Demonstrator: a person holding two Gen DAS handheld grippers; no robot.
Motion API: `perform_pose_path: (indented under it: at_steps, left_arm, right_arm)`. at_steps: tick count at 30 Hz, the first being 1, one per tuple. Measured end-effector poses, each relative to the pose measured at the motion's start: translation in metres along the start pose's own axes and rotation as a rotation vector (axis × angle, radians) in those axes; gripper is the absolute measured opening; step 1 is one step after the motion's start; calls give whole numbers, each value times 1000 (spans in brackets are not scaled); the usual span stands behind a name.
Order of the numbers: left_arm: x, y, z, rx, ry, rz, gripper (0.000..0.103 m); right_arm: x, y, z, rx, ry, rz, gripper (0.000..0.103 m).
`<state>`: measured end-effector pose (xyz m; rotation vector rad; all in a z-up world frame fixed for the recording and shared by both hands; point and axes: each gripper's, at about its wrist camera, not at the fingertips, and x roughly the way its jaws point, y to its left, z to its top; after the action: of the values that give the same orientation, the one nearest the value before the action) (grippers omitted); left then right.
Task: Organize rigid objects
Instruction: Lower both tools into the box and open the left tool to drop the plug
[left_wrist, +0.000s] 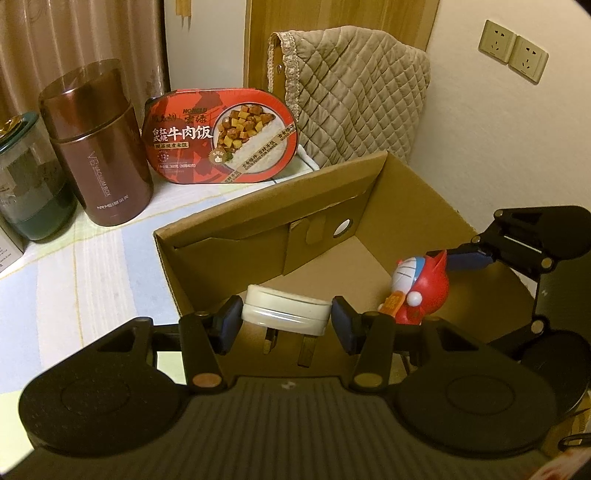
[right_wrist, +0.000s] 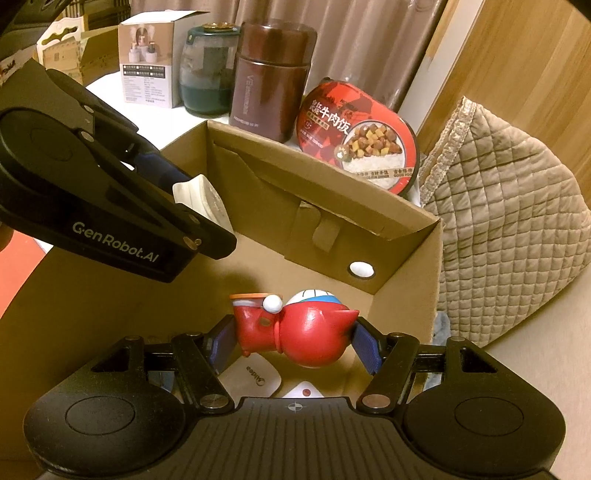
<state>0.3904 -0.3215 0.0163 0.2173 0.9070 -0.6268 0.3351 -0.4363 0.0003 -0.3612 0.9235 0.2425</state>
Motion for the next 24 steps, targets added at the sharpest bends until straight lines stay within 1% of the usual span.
perform_pose_path:
  at_steps: [23,24]
  left_arm:
    - [-3,3,2,-2,2,9,47]
    - [-3,3,2,-4,2,7,49]
  right_arm:
    - [-2,1,4,-6,0,-5,64]
    - [-2,1,4,-7,0,-5,64]
